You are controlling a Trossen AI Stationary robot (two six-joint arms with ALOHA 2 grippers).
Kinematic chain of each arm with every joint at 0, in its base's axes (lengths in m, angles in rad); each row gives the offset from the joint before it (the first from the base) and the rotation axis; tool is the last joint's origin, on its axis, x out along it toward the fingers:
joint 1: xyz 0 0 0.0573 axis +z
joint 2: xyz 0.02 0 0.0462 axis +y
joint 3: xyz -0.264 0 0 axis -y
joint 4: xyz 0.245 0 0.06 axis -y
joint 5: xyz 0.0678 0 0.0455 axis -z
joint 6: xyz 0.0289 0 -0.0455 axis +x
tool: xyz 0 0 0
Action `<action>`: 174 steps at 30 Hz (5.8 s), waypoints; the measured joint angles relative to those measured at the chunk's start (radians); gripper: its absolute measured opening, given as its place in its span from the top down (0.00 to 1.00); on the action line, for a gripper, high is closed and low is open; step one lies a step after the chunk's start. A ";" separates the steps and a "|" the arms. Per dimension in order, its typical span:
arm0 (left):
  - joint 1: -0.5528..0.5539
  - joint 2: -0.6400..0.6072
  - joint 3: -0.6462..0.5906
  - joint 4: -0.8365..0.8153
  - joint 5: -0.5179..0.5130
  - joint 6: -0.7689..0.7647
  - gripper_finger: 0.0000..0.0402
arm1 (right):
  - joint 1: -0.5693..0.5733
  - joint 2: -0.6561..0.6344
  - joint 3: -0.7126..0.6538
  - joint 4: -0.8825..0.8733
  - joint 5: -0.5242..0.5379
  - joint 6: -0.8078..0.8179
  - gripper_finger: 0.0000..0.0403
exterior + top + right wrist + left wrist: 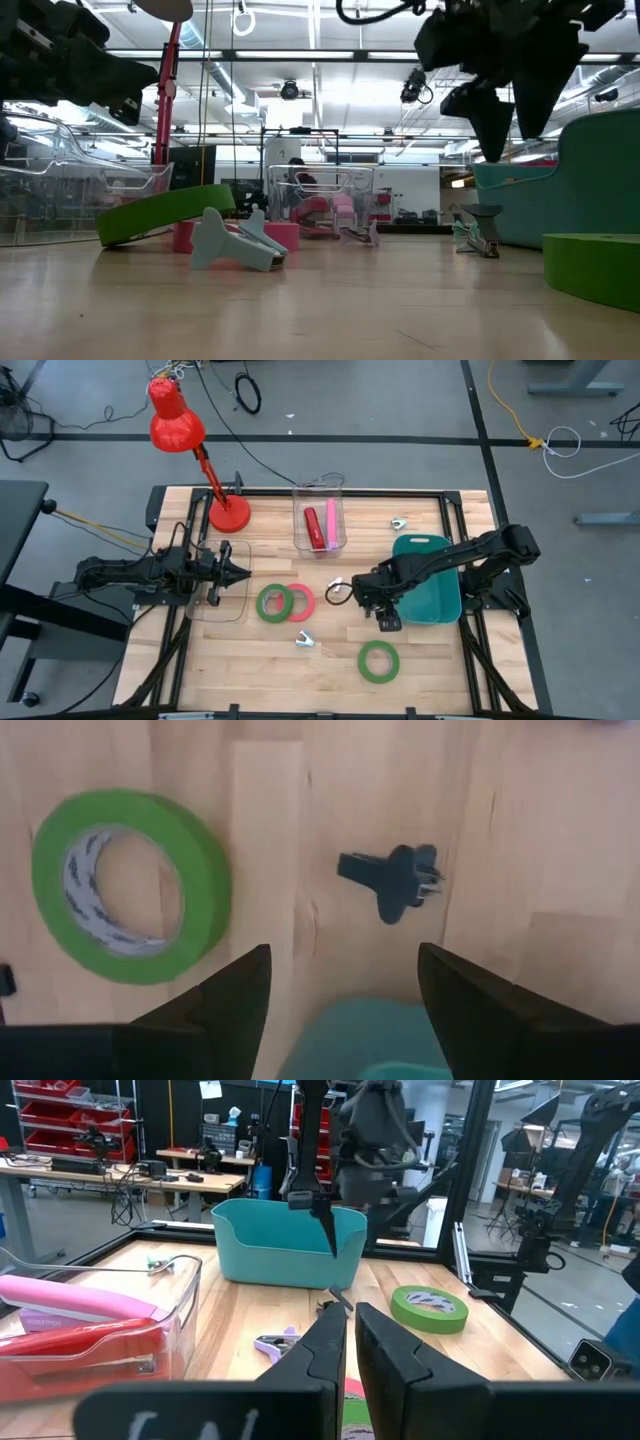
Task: Pick and place Stapler, Stapler remover, tape
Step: Put the blue staple remover into the blue bin
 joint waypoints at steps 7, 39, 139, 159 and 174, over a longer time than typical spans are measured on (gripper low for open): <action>0.000 0.000 0.000 0.000 0.000 0.000 0.93 | -0.053 0.005 -0.012 0.016 0.000 0.035 0.38; 0.000 0.000 0.000 0.000 0.000 0.000 0.93 | -0.136 0.079 -0.156 0.217 -0.158 0.086 0.38; 0.000 0.000 0.000 0.001 0.000 0.000 0.93 | -0.179 -0.310 -0.013 0.141 -0.146 0.113 1.00; 0.000 0.000 0.000 0.000 0.000 0.000 0.93 | -0.302 -0.442 -0.072 -0.139 -0.111 0.065 1.00; 0.000 0.000 0.000 0.000 0.000 0.000 0.93 | -0.384 -0.454 -0.073 -0.392 -0.023 -0.045 1.00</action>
